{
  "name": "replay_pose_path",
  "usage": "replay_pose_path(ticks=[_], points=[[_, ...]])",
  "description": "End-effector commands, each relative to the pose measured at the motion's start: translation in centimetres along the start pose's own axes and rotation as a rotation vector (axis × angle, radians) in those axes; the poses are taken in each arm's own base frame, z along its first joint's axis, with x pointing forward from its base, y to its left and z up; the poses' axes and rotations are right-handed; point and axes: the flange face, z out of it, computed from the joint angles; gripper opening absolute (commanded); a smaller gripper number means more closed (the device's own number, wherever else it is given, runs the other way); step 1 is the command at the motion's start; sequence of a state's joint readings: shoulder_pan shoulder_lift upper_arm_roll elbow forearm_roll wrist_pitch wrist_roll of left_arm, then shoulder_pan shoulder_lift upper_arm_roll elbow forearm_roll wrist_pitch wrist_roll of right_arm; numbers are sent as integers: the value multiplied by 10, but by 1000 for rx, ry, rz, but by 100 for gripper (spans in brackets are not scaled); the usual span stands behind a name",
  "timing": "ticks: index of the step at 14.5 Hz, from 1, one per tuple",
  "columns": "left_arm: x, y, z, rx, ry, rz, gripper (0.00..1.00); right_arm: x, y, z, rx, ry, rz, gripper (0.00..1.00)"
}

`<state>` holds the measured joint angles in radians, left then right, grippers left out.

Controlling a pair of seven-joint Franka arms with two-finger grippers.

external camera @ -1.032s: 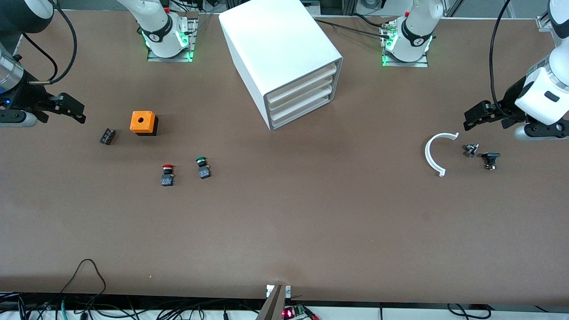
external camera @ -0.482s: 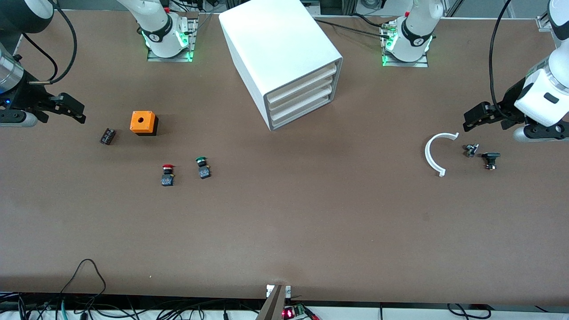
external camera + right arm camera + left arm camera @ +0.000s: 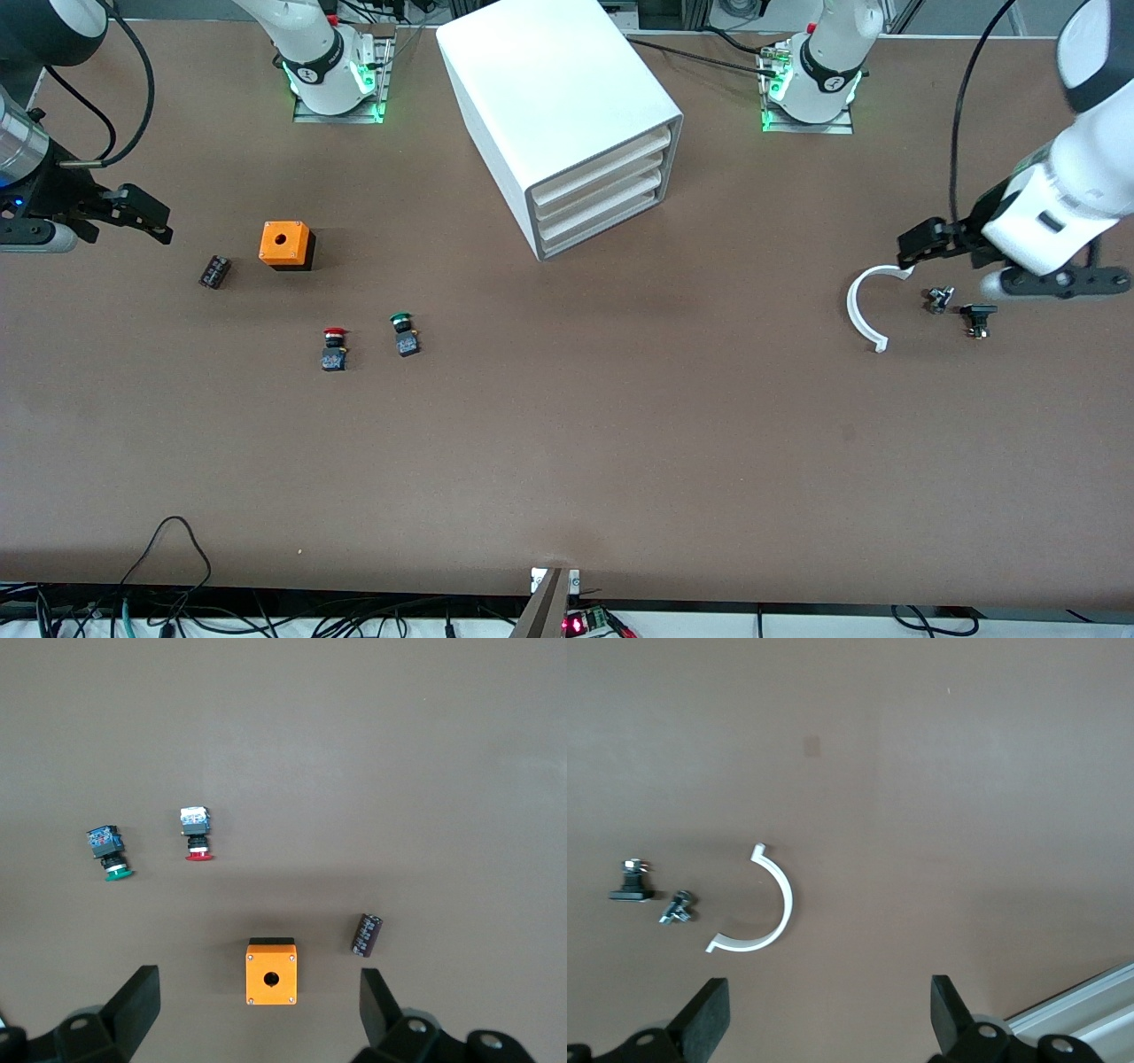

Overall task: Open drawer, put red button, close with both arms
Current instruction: 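Reach the left gripper to the cabinet drawer while the right gripper moves out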

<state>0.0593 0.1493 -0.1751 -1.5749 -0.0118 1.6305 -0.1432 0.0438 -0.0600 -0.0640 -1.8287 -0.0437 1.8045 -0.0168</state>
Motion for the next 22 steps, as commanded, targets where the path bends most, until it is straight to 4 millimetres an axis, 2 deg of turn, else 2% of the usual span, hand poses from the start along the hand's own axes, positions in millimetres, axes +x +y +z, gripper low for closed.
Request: replay_pose_path(ticks=[1, 3, 6, 8, 11, 13, 14, 16, 18, 22], points=[[15, 21, 50, -17, -95, 57, 100, -1, 0, -5, 14, -6, -7, 100], [20, 45, 86, -75, -167, 77, 100, -1, 0, -5, 14, -6, -6, 100], [20, 69, 160, -292, -300, 22, 100, -2, 0, -4, 16, -12, -7, 100], [-1, 102, 209, -452, -410, -27, 100, -3, 0, -3, 16, -23, -6, 100], [-37, 155, 259, -654, -548, 32, 100, -1, 0, 1, 16, -31, -6, 100], [-65, 179, 293, -796, -609, 83, 100, 4, -1, 13, 16, -46, -5, 100], [-79, 188, 309, -848, -627, 120, 100, 8, -5, 25, 17, -66, -10, 100], [-109, 210, 331, -885, -647, 180, 100, 18, -19, 44, 12, -81, -30, 100], [-129, 226, 342, -867, -659, 199, 100, 33, -35, 71, 9, -75, -56, 100], [-154, 238, 357, -845, -692, 203, 99, 56, -66, 126, 4, -64, -99, 100]])
